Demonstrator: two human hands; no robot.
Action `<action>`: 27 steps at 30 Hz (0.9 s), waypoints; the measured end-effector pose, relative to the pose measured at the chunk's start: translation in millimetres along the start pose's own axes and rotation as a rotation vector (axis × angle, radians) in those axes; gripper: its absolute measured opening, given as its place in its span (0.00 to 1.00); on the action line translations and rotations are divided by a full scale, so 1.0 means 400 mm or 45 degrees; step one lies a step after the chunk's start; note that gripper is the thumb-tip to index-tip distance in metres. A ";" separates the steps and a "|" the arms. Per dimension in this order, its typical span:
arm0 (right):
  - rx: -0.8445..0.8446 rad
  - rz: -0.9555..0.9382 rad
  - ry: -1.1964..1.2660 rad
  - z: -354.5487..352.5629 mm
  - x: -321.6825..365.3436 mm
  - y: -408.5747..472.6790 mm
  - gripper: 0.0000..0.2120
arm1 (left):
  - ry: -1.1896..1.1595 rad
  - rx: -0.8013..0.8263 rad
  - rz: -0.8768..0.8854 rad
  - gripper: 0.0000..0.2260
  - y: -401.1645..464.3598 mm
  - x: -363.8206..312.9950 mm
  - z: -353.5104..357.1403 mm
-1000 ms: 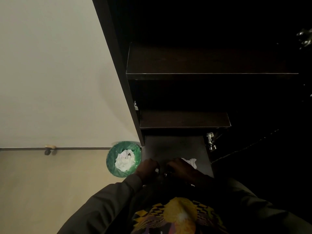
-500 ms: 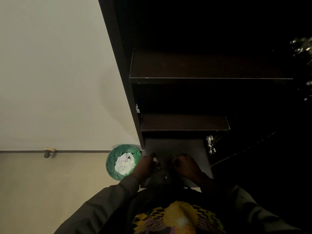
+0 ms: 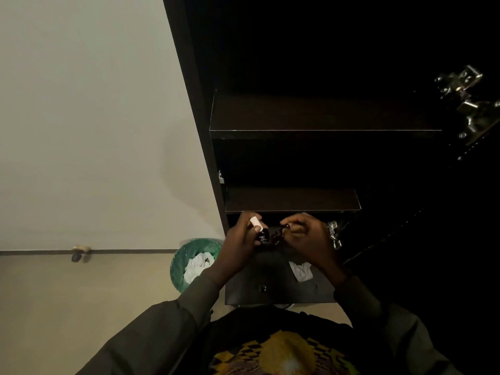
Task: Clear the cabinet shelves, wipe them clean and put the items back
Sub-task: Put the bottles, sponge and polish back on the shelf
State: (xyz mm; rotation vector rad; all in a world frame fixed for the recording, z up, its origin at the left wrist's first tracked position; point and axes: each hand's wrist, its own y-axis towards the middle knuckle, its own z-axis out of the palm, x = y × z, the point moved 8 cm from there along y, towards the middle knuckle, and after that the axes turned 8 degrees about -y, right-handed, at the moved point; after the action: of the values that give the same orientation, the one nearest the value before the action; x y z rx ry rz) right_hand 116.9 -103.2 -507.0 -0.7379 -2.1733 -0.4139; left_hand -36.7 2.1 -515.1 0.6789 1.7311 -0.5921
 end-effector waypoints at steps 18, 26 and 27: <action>-0.232 -0.711 0.395 -0.473 0.611 -0.003 0.11 | -0.200 0.001 0.727 0.15 -0.029 -0.738 -0.163; -0.461 -0.977 0.358 -0.673 0.827 0.001 0.10 | -0.090 -0.106 1.090 0.15 -0.043 -1.067 -0.214; -0.510 -1.007 0.348 -0.707 0.854 0.005 0.10 | -0.076 -0.128 1.134 0.15 -0.043 -1.110 -0.222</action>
State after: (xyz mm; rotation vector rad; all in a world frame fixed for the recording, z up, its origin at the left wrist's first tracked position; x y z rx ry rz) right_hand 104.2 -119.1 -64.1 0.0313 -2.0589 -1.2968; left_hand -17.9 -11.6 -62.7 1.2307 1.2129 0.0963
